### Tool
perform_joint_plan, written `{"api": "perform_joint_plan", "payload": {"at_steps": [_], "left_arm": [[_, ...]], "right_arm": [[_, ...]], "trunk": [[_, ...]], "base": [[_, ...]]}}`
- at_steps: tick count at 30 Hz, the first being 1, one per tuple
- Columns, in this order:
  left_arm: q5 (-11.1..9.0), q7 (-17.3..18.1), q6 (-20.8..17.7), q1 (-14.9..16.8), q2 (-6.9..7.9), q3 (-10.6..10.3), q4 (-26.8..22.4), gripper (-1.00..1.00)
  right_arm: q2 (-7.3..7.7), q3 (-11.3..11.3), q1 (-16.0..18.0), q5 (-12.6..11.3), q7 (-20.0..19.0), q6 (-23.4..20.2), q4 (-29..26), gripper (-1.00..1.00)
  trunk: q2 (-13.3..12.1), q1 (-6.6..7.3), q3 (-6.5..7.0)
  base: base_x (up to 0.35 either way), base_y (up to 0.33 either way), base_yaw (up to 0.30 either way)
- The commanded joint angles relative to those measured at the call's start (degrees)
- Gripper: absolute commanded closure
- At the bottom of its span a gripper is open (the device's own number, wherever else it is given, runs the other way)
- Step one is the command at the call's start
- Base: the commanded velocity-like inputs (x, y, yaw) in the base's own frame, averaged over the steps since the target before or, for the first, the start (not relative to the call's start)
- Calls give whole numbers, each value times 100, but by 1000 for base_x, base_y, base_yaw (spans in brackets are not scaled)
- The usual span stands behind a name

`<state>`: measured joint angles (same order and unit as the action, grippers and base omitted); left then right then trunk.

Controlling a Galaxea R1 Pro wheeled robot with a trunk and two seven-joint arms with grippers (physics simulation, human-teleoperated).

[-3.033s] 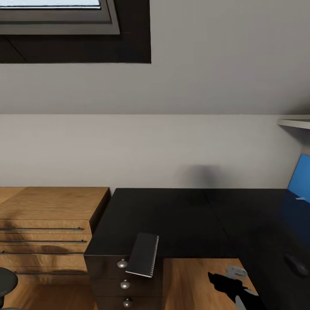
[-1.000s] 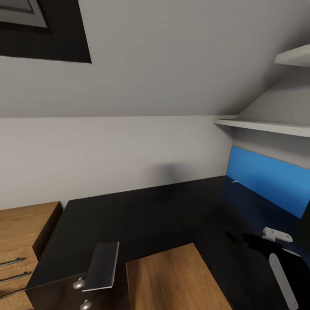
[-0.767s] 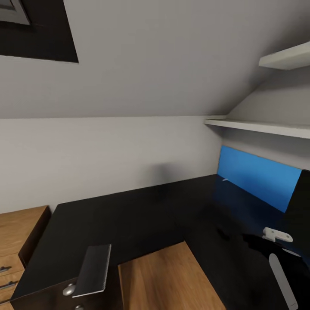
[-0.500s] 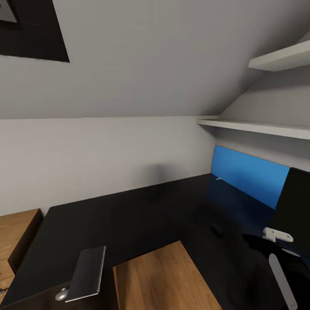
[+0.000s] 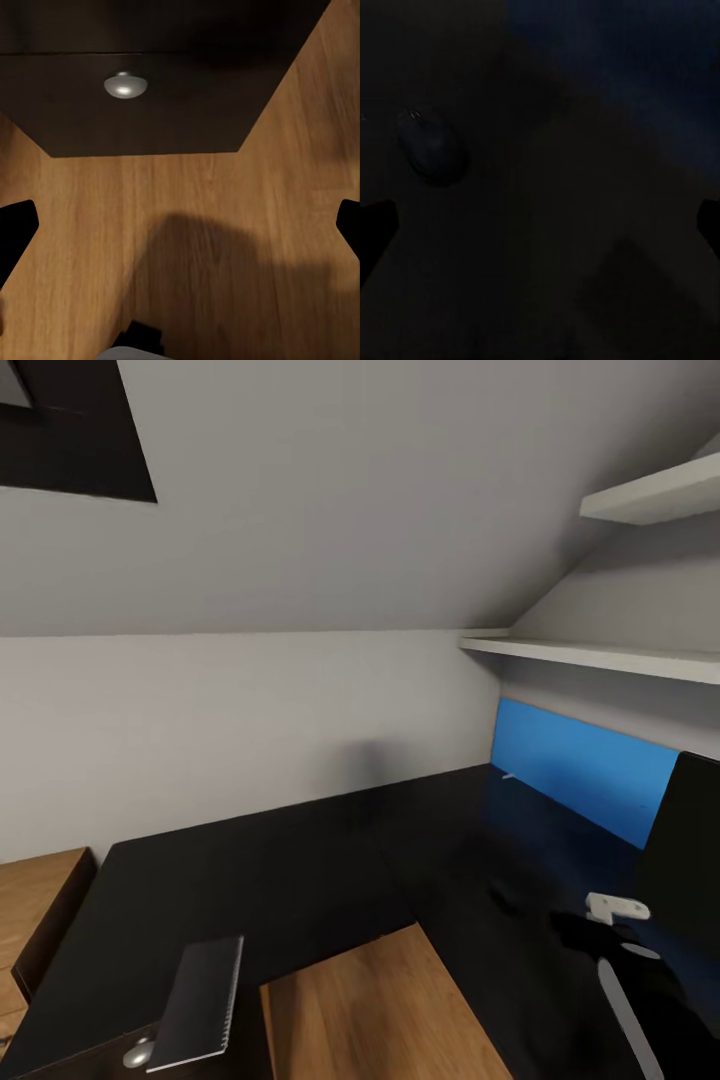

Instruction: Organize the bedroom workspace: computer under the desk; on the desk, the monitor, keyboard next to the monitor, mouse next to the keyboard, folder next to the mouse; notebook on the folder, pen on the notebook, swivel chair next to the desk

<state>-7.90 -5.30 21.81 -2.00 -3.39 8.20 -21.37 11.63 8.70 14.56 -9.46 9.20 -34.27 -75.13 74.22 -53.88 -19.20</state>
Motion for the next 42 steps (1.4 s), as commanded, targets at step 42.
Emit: {"api": "perform_joint_plan", "payload": {"at_steps": [42], "left_arm": [[-45,-7,7,-2,-4,-20,-7,-100]], "right_arm": [[-26,-260,3,-40,-234,371,25,-100]], "trunk": [[3,-2,-95]], "base": [[12,0,73]]}}
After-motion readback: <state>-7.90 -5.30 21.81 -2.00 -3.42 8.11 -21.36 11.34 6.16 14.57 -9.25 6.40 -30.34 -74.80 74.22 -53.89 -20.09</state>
